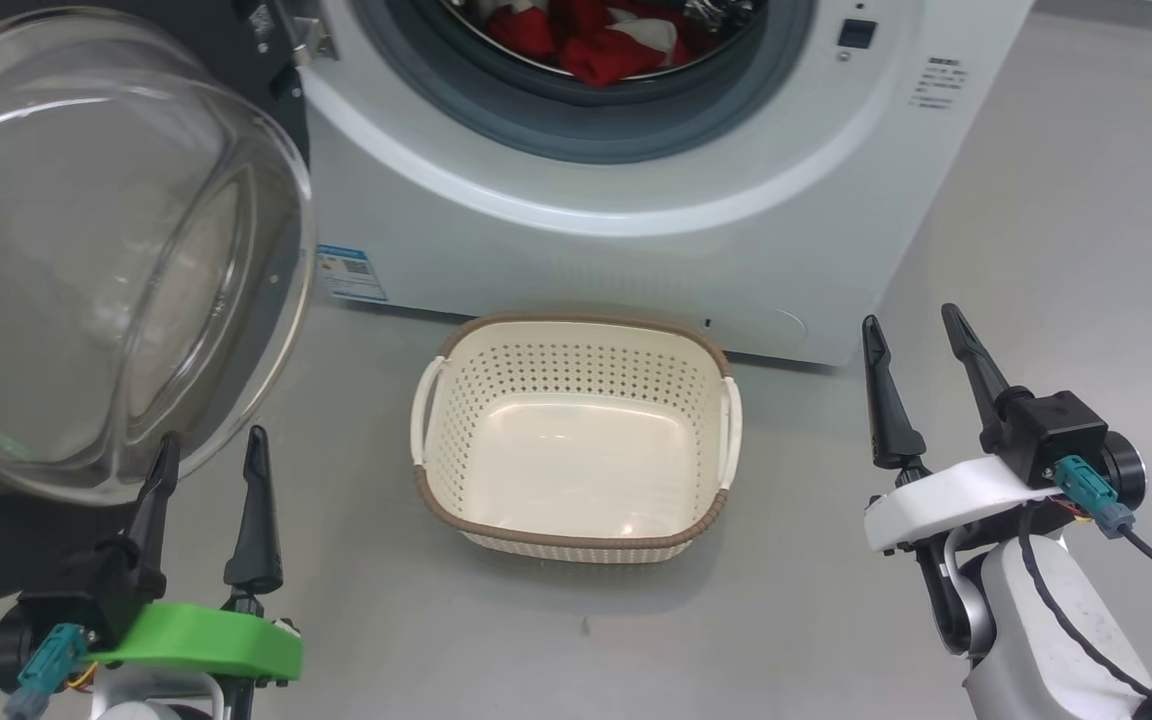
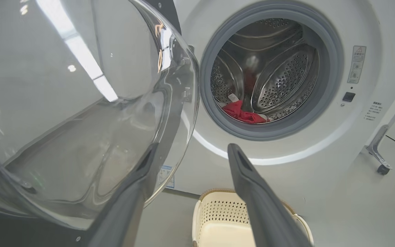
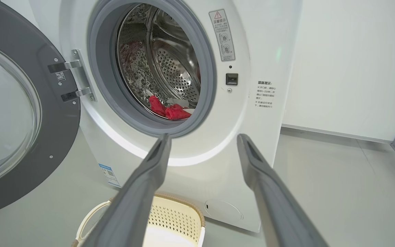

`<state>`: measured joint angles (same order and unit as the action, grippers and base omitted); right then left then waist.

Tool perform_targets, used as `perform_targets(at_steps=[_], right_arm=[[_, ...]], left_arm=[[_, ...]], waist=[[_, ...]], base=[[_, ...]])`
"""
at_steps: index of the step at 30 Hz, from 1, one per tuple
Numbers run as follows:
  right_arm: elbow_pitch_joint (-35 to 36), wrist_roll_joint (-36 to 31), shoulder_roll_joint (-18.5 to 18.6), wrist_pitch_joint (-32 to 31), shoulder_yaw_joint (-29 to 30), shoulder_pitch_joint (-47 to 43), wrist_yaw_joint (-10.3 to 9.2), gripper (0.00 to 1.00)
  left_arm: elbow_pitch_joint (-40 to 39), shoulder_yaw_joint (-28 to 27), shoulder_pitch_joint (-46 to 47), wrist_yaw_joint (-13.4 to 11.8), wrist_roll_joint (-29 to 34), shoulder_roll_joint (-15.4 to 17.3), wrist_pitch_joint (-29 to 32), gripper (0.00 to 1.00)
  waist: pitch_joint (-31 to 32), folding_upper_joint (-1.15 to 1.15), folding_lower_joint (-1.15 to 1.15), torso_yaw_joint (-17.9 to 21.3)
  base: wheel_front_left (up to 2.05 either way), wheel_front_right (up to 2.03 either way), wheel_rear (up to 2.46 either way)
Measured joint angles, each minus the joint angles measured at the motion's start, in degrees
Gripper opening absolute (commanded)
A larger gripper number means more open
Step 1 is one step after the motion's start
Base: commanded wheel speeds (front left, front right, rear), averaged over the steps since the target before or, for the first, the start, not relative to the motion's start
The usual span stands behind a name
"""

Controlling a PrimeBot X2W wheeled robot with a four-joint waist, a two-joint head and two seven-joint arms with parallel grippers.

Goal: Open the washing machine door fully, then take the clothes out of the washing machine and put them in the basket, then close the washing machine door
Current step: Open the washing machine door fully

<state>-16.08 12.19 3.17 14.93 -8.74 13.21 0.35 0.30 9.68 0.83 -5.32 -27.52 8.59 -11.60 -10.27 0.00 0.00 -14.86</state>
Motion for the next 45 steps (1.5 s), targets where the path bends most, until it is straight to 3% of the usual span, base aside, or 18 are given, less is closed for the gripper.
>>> perform_targets(at_steps=[23, 45], right_arm=[[0.8, 2.94, 0.0, 0.0, -3.52, -0.01, -0.71, 1.0], [0.96, 4.68, -0.04, 0.0, -4.34, -2.13, -2.04, 1.0]], left_arm=[[1.13, 1.21, 0.3, -0.18, 3.49, 2.1, 3.58, 1.0], [2.13, 1.44, 0.37, -0.68, 5.11, 1.96, 4.56, 1.0]], waist=[[-0.31, 0.0, 0.0, 13.04], [1.63, 0.0, 0.0, 16.16]], base=[[0.0, 0.0, 0.0], [0.0, 0.0, 0.0]])
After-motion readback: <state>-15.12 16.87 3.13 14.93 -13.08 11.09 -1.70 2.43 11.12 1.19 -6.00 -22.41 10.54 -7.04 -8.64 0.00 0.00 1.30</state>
